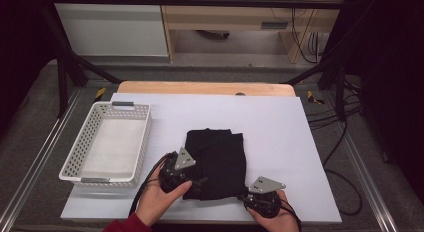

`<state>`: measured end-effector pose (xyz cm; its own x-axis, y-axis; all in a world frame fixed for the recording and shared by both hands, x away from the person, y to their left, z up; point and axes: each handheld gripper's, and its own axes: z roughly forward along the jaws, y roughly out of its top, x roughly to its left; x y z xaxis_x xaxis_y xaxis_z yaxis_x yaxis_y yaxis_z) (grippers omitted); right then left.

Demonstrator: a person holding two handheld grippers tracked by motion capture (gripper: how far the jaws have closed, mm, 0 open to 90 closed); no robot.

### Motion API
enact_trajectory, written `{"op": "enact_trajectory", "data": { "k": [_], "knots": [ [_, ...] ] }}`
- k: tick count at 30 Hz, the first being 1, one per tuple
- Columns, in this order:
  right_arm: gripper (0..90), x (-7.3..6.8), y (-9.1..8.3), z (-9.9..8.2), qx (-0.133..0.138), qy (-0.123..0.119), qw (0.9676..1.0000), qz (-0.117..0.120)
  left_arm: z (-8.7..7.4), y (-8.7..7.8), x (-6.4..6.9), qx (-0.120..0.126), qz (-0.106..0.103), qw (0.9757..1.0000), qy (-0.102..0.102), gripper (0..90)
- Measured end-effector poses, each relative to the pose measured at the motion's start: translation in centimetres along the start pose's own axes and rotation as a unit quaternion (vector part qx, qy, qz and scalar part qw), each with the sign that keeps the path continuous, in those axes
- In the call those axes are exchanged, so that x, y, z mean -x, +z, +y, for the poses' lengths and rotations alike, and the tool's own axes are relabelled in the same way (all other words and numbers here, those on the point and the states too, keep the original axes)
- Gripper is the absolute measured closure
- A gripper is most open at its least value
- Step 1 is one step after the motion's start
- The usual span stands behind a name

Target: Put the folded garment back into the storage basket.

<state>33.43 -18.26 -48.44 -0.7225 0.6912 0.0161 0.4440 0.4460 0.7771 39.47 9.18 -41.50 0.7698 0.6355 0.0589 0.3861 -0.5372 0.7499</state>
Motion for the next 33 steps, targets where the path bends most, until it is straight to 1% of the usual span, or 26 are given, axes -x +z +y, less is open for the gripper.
{"op": "enact_trajectory", "data": {
  "k": [4, 8, 9, 11, 13, 15, 16, 20, 23, 24, 25, 27, 29, 33],
  "knots": [
    [69.1, 0.0, 0.1, 0.0, 0.000, -0.002, 1.0000, 0.002, 1.6, 0.9, -1.1, -0.003, 0.000, 1.0000, 0.003, 8.9],
    [69.2, 0.0, 0.1, 0.0, -0.001, -0.003, 1.0000, 0.003, 2.4, 1.6, -2.4, -0.002, 0.003, 1.0000, 0.003, 8.4],
    [69.1, 0.0, 0.1, 0.0, -0.002, -0.003, 1.0000, 0.003, 2.6, 1.8, -2.8, 0.002, 0.005, 1.0000, -0.003, 8.4],
    [69.2, -0.1, 0.1, 0.0, -0.005, -0.007, 1.0000, 0.001, 3.0, 2.2, -3.7, 0.003, 0.009, 0.9999, -0.010, 8.4],
    [69.1, -0.1, 0.1, 0.0, -0.005, -0.009, 0.9999, 0.000, 3.2, 2.6, -4.6, 0.003, 0.011, 0.9995, -0.029, 8.4],
    [69.2, -0.1, 0.2, 0.1, -0.006, -0.007, 1.0000, 0.000, 3.3, 2.8, -5.5, 0.006, 0.007, 0.9987, -0.051, 9.0],
    [69.2, -0.2, 0.2, 0.1, -0.007, -0.010, 0.9999, -0.001, 3.4, 2.9, -5.8, 0.006, 0.011, 0.9983, -0.058, 8.9],
    [69.2, -0.2, 0.2, -0.1, -0.004, -0.018, 0.9998, -0.003, 3.6, 3.4, -7.1, -0.004, 0.035, 0.9977, -0.059, 7.4],
    [69.2, -0.2, 0.2, -0.1, -0.002, -0.018, 0.9998, -0.003, 3.7, 4.1, -7.9, -0.007, 0.047, 0.9965, -0.068, 7.5],
    [69.2, -0.2, 0.2, -0.1, -0.002, -0.019, 0.9998, -0.003, 3.7, 4.4, -8.2, -0.007, 0.048, 0.9962, -0.072, 7.4],
    [69.3, -0.2, 0.2, -0.1, -0.001, -0.020, 0.9998, -0.004, 3.7, 4.6, -8.5, -0.005, 0.049, 0.9954, -0.082, 7.5],
    [69.3, -0.3, 0.3, -0.1, -0.001, -0.024, 0.9997, -0.005, 3.7, 4.9, -9.0, -0.002, 0.049, 0.9947, -0.091, 8.4],
    [69.3, -0.3, 0.3, -0.1, 0.000, -0.027, 0.9996, -0.005, 3.6, 5.3, -9.5, 0.004, 0.065, 0.9932, -0.096, 9.6],
    [69.3, -0.2, 0.3, -0.1, 0.000, -0.025, 0.9997, -0.004, 3.2, 6.5, -10.4, -0.008, 0.068, 0.9916, -0.109, 9.7]
  ]
}}
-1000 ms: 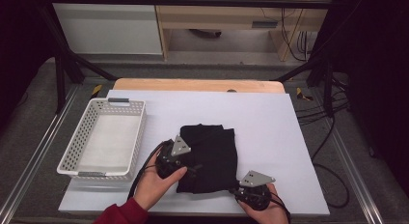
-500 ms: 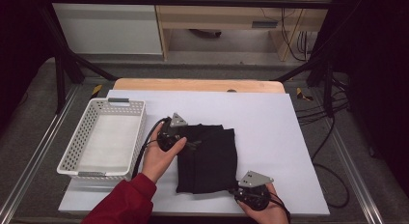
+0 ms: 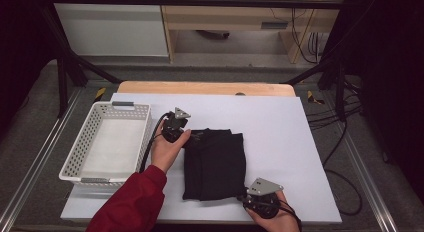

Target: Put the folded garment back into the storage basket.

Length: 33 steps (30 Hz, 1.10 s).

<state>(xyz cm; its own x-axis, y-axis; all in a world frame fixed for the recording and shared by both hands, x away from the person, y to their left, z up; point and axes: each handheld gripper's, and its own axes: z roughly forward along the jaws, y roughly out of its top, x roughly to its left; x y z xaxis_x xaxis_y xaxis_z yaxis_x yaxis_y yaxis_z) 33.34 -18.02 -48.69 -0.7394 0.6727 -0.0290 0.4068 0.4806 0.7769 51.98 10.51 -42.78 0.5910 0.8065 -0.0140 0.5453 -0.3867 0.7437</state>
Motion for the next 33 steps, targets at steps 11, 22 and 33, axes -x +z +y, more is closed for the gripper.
{"op": "enact_trajectory", "data": {
  "k": [11, 22, 33],
  "knots": [
    [69.3, -0.1, 0.0, 0.0, 0.001, 0.001, 1.0000, -0.002, -0.3, 1.4, -0.4, -0.014, 0.002, 0.9999, -0.010, 9.7],
    [69.3, -0.1, 0.1, -0.1, 0.004, 0.002, 1.0000, -0.003, -0.8, 2.3, -0.8, -0.034, -0.004, 0.9994, -0.010, 10.3],
    [69.3, -0.1, 0.1, -0.1, 0.004, 0.002, 1.0000, -0.002, -1.2, 3.6, -1.1, -0.045, -0.001, 0.9988, -0.021, 10.3]
  ]
}}
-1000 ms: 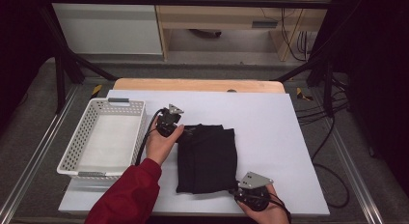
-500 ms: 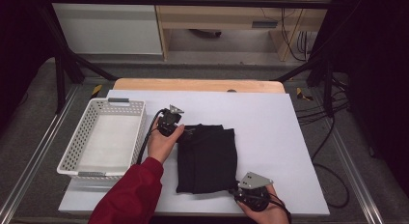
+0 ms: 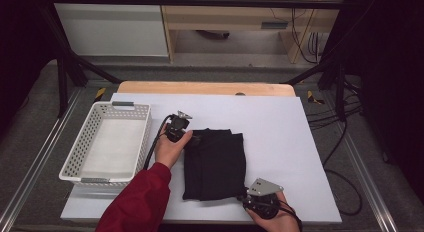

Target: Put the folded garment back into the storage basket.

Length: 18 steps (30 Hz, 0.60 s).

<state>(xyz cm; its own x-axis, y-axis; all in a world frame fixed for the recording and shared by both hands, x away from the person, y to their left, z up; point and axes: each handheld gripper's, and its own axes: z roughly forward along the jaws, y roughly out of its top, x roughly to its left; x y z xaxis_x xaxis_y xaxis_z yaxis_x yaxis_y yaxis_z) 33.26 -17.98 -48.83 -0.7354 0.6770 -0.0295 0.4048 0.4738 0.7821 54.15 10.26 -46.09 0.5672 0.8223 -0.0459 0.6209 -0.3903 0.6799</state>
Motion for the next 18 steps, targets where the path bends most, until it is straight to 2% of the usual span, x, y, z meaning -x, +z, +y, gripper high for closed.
{"op": "enact_trajectory", "data": {
  "k": [7, 10, 18],
  "knots": [
    [69.2, -0.01, 0.00, -0.01, 0.000, 0.001, 1.0000, 0.000, -0.05, 0.22, 0.07, -0.003, 0.003, 1.0000, 0.000, 9.6],
    [69.2, -0.02, 0.00, -0.01, 0.000, 0.002, 1.0000, 0.000, -0.15, 0.41, -0.16, -0.008, 0.006, 0.9999, -0.006, 6.8],
    [69.0, 0.03, 0.02, -0.04, 0.000, 0.005, 1.0000, 0.001, -0.40, 0.91, -0.32, -0.020, -0.011, 0.9997, -0.010, 8.9]
  ]
}}
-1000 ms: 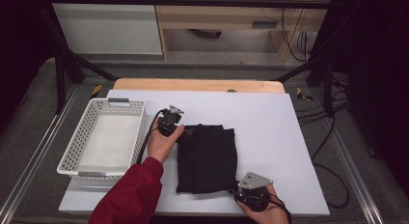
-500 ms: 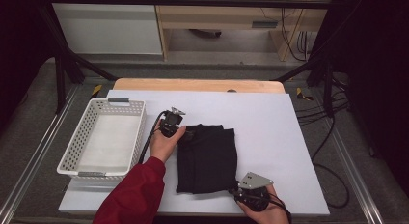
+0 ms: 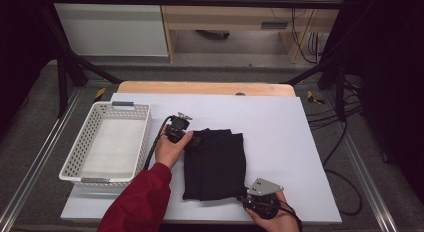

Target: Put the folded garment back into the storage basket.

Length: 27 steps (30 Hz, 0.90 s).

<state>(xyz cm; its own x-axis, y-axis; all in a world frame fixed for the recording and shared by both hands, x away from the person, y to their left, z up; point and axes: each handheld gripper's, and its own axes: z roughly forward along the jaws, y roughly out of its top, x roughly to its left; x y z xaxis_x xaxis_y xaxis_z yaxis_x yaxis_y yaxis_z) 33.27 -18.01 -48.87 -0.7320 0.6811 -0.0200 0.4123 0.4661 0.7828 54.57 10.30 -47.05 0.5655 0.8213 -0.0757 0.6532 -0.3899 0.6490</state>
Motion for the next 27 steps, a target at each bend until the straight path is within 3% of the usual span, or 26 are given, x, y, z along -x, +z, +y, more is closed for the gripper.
{"op": "enact_trajectory", "data": {
  "k": [5, 15, 27],
  "knots": [
    [69.0, 0.0, 0.0, 0.0, 0.000, 0.002, 1.0000, 0.001, -0.3, 0.2, 0.3, 0.001, -0.013, 0.9999, 0.000, 10.6],
    [68.9, 0.0, 0.0, 0.0, 0.000, 0.002, 1.0000, 0.000, -0.7, 0.1, 1.6, 0.003, -0.037, 0.9988, 0.030, 12.4],
    [68.9, 0.0, 0.0, 0.0, 0.000, 0.002, 1.0000, 0.000, -0.8, -0.5, 2.4, 0.008, -0.059, 0.9976, 0.035, 45.2]
  ]
}}
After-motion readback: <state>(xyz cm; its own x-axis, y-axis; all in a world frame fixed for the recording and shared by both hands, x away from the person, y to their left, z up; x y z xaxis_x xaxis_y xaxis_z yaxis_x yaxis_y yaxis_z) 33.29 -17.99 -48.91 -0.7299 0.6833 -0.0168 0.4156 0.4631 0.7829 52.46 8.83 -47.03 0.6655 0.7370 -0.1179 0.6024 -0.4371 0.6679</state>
